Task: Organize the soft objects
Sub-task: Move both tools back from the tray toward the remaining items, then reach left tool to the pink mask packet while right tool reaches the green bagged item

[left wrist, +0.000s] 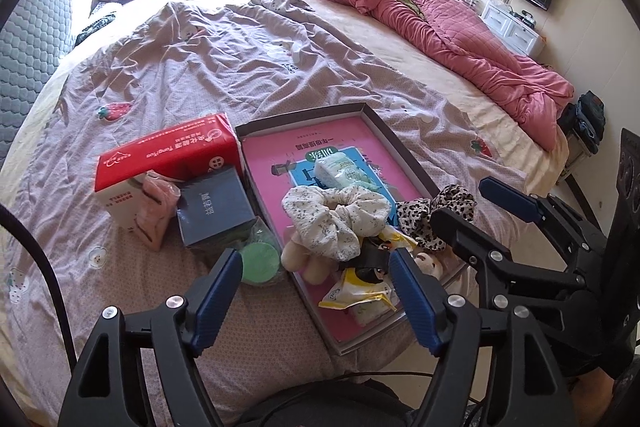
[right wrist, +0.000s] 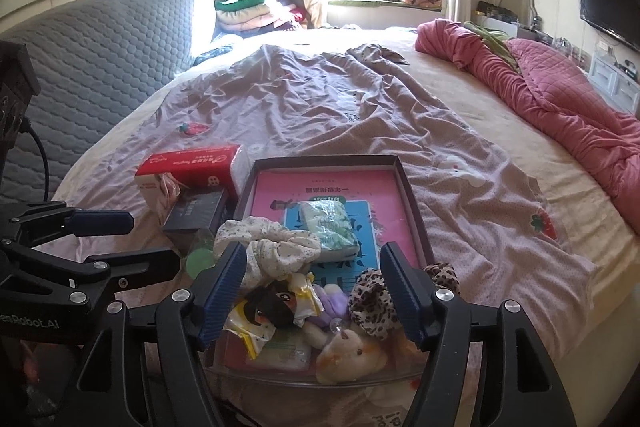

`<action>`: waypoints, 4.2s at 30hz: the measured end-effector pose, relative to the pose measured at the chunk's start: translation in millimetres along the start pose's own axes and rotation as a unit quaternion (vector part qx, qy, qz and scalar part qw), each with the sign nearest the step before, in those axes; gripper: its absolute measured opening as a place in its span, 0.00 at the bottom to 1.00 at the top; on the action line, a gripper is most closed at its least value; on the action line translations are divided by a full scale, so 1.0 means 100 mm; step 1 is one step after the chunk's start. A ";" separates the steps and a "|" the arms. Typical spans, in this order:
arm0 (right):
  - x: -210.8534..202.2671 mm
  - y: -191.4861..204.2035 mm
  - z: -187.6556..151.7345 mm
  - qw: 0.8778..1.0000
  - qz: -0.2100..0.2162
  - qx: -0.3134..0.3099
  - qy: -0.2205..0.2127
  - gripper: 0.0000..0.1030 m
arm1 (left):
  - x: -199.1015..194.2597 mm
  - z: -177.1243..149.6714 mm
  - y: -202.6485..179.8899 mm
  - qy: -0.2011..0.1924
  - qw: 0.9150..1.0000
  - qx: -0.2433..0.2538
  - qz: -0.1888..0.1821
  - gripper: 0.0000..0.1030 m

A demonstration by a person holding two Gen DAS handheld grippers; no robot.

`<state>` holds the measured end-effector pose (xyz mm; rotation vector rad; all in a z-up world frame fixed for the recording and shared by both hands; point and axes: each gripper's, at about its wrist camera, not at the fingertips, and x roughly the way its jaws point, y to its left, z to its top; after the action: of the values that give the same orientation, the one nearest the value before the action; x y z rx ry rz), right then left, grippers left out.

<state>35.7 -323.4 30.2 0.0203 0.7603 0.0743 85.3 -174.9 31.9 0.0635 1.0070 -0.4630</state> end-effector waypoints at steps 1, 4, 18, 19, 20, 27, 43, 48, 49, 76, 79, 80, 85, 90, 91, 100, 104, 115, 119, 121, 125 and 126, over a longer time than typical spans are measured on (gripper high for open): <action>-0.01 0.01 0.00 1.000 0.000 -0.002 -0.002 0.70 | -0.02 -0.01 0.01 -0.001 1.000 0.000 0.002 0.74; -0.04 0.07 0.00 1.000 0.001 -0.008 -0.004 0.72 | -0.07 -0.04 0.04 -0.004 1.000 -0.001 0.008 0.75; -0.23 0.24 0.07 0.999 0.022 -0.020 -0.031 0.72 | -0.32 -0.13 0.27 -0.021 0.999 -0.021 0.034 0.75; -0.24 0.25 0.07 0.999 0.025 -0.020 -0.033 0.73 | -0.34 -0.14 0.29 -0.022 0.999 -0.022 0.037 0.75; -0.25 0.27 0.08 0.999 0.028 -0.021 -0.033 0.73 | -0.36 -0.16 0.33 -0.023 0.999 -0.026 0.040 0.75; -0.28 0.46 0.10 0.998 0.040 -0.036 -0.033 0.73 | -0.54 -0.22 0.61 -0.032 0.996 -0.049 0.065 0.75; -0.18 1.13 -0.01 0.990 0.081 -0.118 -0.006 0.73 | -0.76 -0.47 1.22 -0.038 0.990 -0.107 0.088 0.75; -0.04 1.30 -0.09 0.985 0.092 -0.144 0.014 0.73 | -0.71 -0.54 1.34 -0.031 0.989 -0.119 0.087 0.75; 0.00 1.33 -0.11 0.984 0.093 -0.149 0.018 0.73 | -0.69 -0.55 1.36 -0.030 0.988 -0.120 0.087 0.75; 1.14 1.52 -0.29 0.965 0.034 -0.231 0.116 0.73 | 0.19 -0.47 1.77 0.035 0.986 -0.155 0.041 0.75; 1.24 1.51 -0.31 0.963 0.028 -0.238 0.120 0.73 | 0.29 -0.40 1.79 0.038 0.986 -0.159 0.034 0.76; 1.26 1.51 -0.32 0.962 0.026 -0.243 0.120 0.73 | 0.34 -0.37 1.80 0.039 0.986 -0.163 0.029 0.78; 1.37 1.55 -0.35 0.954 0.013 -0.274 0.117 0.73 | 0.53 -0.25 1.85 0.045 0.983 -0.176 0.009 0.80; 1.45 1.61 -0.39 0.945 0.004 -0.306 0.119 0.73 | 0.60 -0.07 1.90 0.031 0.976 -0.213 -0.016 0.80; 1.47 1.62 -0.39 0.943 0.003 -0.310 0.118 0.73 | 0.61 -0.03 1.92 0.028 0.975 -0.218 -0.020 0.81; 1.58 1.60 -0.41 0.939 -0.001 -0.323 0.120 0.73 | 0.86 0.27 2.02 0.048 0.963 -0.266 -0.025 0.82; 1.60 1.58 -0.40 0.940 0.004 -0.320 0.119 0.73 | 0.97 0.35 1.98 0.059 0.961 -0.268 -0.016 0.82; 1.68 1.63 -0.43 0.931 0.006 -0.347 0.117 0.62 | 1.22 0.39 2.01 0.104 0.953 -0.283 0.014 0.81; 1.66 1.62 -0.41 0.929 0.007 -0.353 0.109 0.52 | 1.23 0.32 2.07 0.096 0.951 -0.294 -0.002 0.81; 1.62 1.64 -0.42 0.930 0.014 -0.350 0.111 0.52 | 1.22 0.29 2.08 0.095 0.950 -0.298 -0.008 0.81; 1.61 1.61 -0.41 0.932 0.017 -0.343 0.117 0.52 | 1.20 0.21 2.10 0.097 0.947 -0.304 -0.025 0.81; 1.62 1.60 -0.40 0.932 0.016 -0.341 0.121 0.52 | 1.19 0.18 2.11 0.095 0.947 -0.306 -0.031 0.81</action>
<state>115.2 -152.6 -103.2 -0.6492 0.9482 0.3749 238.0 -30.2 -90.2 -0.4909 1.3085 -0.1855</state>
